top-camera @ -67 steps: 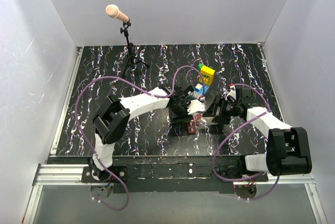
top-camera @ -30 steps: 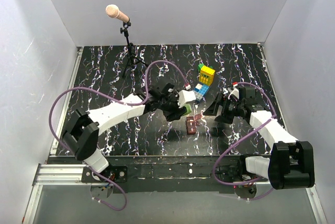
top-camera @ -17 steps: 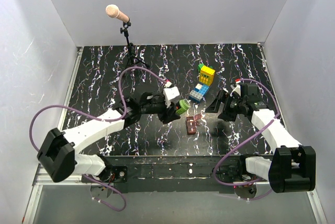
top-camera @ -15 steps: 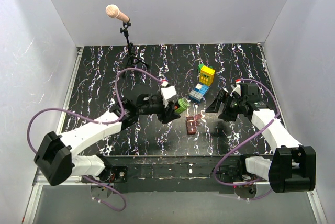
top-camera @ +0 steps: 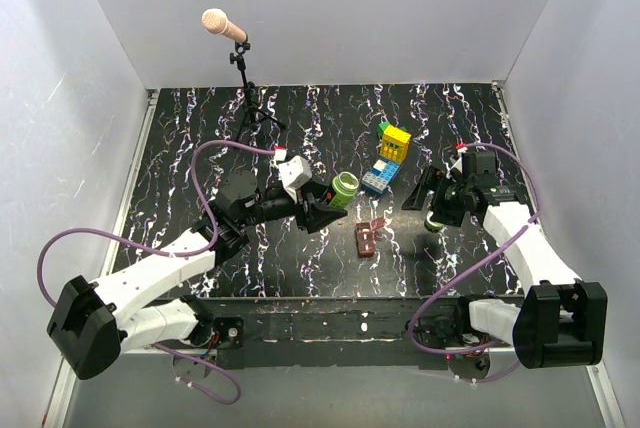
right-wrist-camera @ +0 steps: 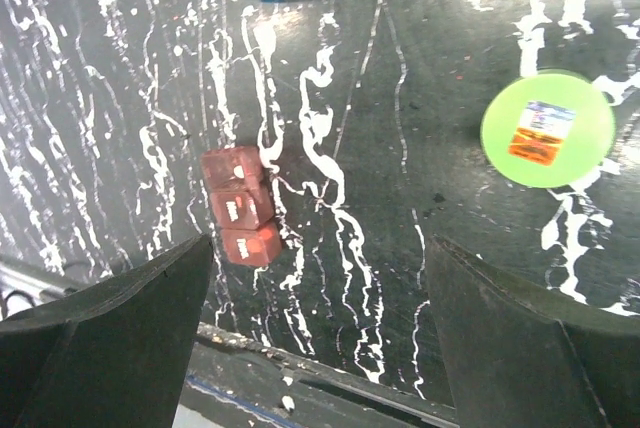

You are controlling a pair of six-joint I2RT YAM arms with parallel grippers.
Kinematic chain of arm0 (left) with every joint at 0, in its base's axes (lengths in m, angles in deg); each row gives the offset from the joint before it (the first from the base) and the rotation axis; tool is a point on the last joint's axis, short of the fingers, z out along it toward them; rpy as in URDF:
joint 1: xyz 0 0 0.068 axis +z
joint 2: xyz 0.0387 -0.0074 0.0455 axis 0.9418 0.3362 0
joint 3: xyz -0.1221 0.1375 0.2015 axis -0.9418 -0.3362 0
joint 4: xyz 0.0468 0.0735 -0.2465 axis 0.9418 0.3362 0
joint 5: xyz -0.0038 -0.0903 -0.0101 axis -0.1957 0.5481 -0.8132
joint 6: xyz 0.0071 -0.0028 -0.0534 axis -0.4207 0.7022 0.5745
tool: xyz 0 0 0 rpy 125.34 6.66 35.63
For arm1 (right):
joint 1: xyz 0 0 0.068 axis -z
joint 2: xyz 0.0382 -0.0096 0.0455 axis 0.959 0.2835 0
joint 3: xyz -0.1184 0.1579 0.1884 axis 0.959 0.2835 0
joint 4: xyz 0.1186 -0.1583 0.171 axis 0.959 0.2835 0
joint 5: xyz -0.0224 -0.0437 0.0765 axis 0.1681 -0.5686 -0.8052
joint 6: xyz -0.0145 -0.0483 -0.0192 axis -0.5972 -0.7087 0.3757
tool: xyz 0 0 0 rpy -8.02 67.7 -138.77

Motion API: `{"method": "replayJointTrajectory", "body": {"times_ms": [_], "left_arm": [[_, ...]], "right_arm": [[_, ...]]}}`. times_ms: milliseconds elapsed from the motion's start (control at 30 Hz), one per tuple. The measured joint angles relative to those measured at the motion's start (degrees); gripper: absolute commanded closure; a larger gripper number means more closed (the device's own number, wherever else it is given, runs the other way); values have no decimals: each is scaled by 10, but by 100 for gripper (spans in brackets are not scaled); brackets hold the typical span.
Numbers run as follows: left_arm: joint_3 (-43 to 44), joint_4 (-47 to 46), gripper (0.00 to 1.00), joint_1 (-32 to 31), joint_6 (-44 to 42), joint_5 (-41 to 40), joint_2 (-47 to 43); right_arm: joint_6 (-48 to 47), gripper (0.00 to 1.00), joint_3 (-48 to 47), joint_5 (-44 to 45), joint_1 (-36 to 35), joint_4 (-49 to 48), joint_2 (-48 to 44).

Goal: Sort the pills into containers

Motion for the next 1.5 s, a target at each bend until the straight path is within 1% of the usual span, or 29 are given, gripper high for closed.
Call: {"method": "replayJointTrajectory", "body": {"times_ms": [100, 267, 467, 633, 700, 767, 800, 833, 1033, 1300, 1367, 1400, 1500], "left_arm": [[0, -14, 100, 0, 9, 3, -2], [0, -16, 100, 0, 13, 14, -4], [0, -9, 100, 0, 13, 24, -8], [0, 8, 100, 0, 7, 31, -19], [0, 15, 100, 0, 3, 33, -24], [0, 23, 100, 0, -1, 33, -28], [0, 25, 100, 0, -3, 34, -30], [0, 26, 100, 0, -4, 34, -31], [0, 41, 100, 0, -14, 35, -34], [0, 62, 100, 2, -21, 36, -37], [0, 66, 100, 2, -22, 36, -38], [0, 67, 100, 2, -23, 36, -38], [0, 71, 100, 3, -24, 36, -40]], "right_arm": [[-4, 8, -12, 37, 0, 18, 1], [-5, 9, -39, 130, 0, 52, 24], [3, 11, -65, 224, 0, 88, 111], [9, 12, -101, 265, 0, 114, 180], [9, 12, -113, 273, 0, 118, 194], [9, 16, -122, 278, 0, 123, 202], [9, 23, -127, 279, 0, 125, 207], [8, 26, -131, 279, 0, 126, 212], [6, 26, -139, 264, 0, 125, 251], [6, 27, -142, 255, 0, 125, 274], [6, 27, -147, 251, 0, 125, 281], [6, 31, -150, 250, 0, 125, 285], [5, 33, -156, 248, 0, 123, 296]]}}
